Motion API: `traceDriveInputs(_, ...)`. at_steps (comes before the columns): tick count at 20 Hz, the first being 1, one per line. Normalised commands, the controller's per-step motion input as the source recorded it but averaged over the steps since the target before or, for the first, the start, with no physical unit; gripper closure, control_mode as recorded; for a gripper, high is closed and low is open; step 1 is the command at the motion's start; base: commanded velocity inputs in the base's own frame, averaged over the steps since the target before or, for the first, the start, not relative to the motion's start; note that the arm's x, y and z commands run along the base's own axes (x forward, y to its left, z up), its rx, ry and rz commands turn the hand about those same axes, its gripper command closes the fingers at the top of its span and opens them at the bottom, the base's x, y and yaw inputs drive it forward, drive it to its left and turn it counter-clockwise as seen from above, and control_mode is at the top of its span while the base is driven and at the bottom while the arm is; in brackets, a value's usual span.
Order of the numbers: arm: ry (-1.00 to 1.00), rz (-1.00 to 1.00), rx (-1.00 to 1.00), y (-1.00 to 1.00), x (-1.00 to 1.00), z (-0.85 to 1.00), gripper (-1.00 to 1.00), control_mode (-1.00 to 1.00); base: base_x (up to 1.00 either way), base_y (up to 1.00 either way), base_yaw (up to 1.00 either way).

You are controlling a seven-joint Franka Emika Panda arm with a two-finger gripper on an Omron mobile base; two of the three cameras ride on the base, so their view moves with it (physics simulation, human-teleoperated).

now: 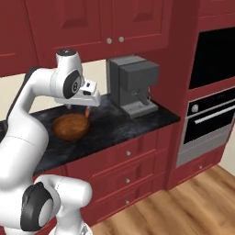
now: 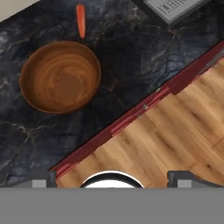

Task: Place the two vegetables and bowl onto the tray for setting up a vegetable dip station.

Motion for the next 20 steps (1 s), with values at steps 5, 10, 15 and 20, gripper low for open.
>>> traceDriveInputs(5,0.00,0.00,0.00,0.00,0.00,0.00,-1.00,1.00,0.20,-0.41,0.30)
traceDriveInputs(10,0.00,0.00,0.00,0.00,0.00,0.00,-1.00,1.00,0.13,-0.41,0.35)
traceDriveInputs(15,0.00,0.00,0.00,0.00,0.00,0.00,-1.00,1.00,0.08,-0.43,0.35)
traceDriveInputs(20,0.00,0.00,0.00,0.00,0.00,0.00,-1.00,1.00,0.05,-0.44,0.34)
